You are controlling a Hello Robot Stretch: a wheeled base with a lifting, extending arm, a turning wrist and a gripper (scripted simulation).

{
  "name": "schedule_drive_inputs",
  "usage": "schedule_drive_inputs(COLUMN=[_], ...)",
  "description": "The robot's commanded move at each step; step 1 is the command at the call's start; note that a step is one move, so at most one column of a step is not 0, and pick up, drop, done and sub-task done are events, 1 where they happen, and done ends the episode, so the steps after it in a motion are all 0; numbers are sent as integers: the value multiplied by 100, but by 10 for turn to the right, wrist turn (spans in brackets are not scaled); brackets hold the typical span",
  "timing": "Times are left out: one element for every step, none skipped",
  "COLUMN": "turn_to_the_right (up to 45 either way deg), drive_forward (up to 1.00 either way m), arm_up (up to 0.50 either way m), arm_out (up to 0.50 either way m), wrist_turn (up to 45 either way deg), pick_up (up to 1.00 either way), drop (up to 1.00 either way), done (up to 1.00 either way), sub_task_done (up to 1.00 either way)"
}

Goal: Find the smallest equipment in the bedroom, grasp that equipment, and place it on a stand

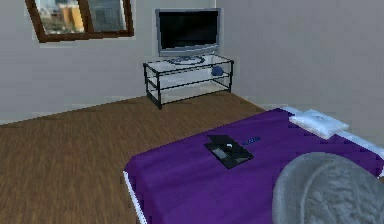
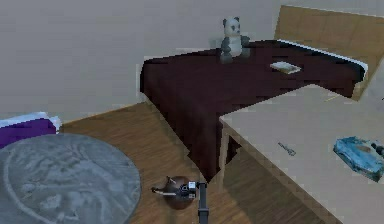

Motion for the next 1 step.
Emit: schedule_drive_inputs(turn_to_the_right=[0], drive_forward=[0], arm_up=[0], arm_out=[0], wrist_turn=[270], pick_up=[0], drop=[0], done=[0], sub_task_done=[0])
